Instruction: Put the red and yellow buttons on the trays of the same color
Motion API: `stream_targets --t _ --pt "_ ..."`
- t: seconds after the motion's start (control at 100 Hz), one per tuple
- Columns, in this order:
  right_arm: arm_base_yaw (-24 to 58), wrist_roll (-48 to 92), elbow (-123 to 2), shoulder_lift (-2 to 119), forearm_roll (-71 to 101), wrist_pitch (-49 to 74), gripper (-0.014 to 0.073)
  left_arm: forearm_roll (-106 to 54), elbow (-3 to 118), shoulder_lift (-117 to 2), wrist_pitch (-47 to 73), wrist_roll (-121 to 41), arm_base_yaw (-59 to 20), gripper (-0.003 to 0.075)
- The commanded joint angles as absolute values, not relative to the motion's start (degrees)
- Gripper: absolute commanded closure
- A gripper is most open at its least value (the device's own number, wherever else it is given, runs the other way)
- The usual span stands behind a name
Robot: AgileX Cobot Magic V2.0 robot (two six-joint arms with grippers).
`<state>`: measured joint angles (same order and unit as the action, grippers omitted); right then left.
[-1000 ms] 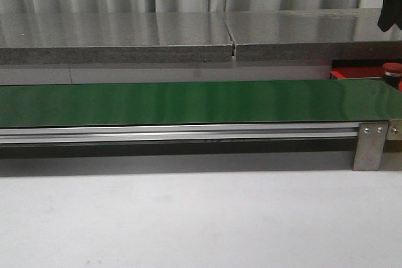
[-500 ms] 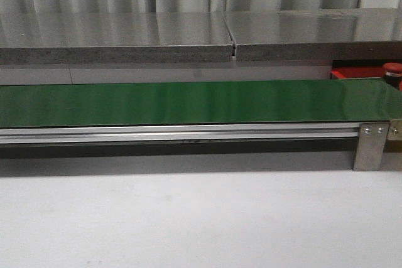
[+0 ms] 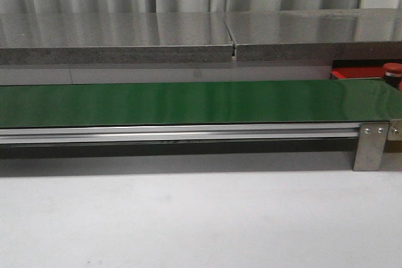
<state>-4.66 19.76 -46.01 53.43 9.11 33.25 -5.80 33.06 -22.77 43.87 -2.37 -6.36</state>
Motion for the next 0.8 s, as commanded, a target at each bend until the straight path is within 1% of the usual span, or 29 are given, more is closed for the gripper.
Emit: stream_targets --t 0.0,0.24,0.43,0.64,0.79 --pt "-4.7 20.1 -43.9 47.7 10.1 28.4 0.066 -7.0 34.7 -23.1 39.4 -2.2 -6.8 0.0739" --pt "-4.7 20.1 -34.8 33.9 11.3 28.3 0.066 -8.0 34.7 -23.1 39.3 -2.2 -6.8 0.0739" --pt "-4.7 20.1 -30.2 25.9 11.3 28.3 0.066 -8.0 34.7 -23.1 39.5 -2.2 -6.8 0.0739" --pt "-4.7 20.1 -29.3 23.5 11.3 27.4 0.066 -8.0 34.7 -23.5 39.7 -2.2 -6.7 0.074" --pt "-4.7 20.1 -29.3 23.5 11.3 27.4 0.066 -7.1 35.2 -27.2 39.0 1.0 -5.5 0.0739"
